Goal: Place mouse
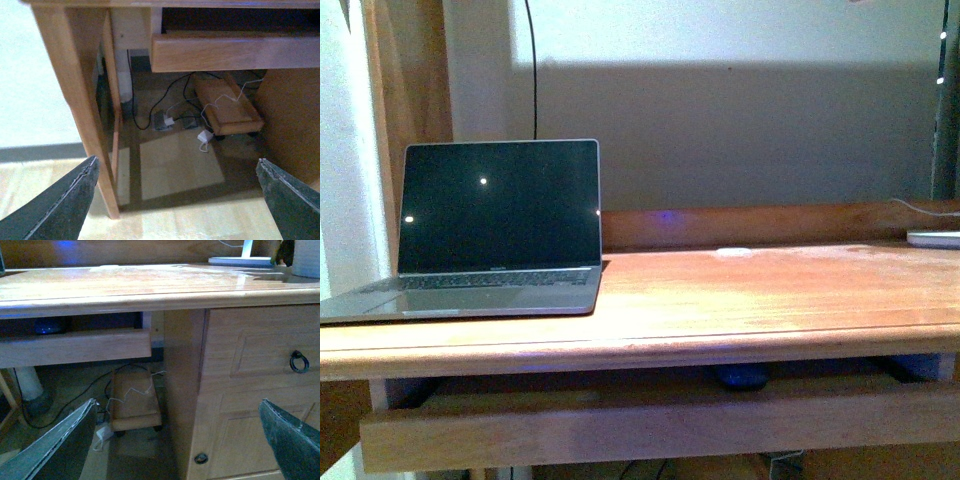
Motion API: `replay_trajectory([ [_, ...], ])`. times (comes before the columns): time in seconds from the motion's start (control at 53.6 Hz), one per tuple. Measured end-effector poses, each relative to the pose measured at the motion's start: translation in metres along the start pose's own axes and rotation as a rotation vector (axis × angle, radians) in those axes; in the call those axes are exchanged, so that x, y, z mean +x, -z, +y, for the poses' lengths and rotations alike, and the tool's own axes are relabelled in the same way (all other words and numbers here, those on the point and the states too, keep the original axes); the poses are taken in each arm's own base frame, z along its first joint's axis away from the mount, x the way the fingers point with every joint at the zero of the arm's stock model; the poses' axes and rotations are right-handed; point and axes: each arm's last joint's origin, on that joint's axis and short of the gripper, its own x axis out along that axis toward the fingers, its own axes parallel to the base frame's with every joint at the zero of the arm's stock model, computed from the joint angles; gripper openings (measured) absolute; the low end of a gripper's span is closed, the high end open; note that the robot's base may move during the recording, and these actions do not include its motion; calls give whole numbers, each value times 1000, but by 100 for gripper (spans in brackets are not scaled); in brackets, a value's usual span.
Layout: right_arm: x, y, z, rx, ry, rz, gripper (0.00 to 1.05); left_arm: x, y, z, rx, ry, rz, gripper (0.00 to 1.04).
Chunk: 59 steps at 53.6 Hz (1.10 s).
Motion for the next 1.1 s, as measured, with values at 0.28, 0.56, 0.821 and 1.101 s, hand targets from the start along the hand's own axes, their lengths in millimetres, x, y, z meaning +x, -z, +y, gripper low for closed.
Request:
replay_trajectory([
  [0.28,0,0,0,0,0,0,97,110,-13,34,650,23,-40,97],
  [0.56,0,0,0,0,0,0,97,184,-9,12,980,195,-143,97],
  [0.821,0,0,0,0,0,0,97,219,-6,-7,1123,303,-204,97],
  [1.101,0,0,0,0,0,0,97,238,-3,1,1210,336,-139,97],
])
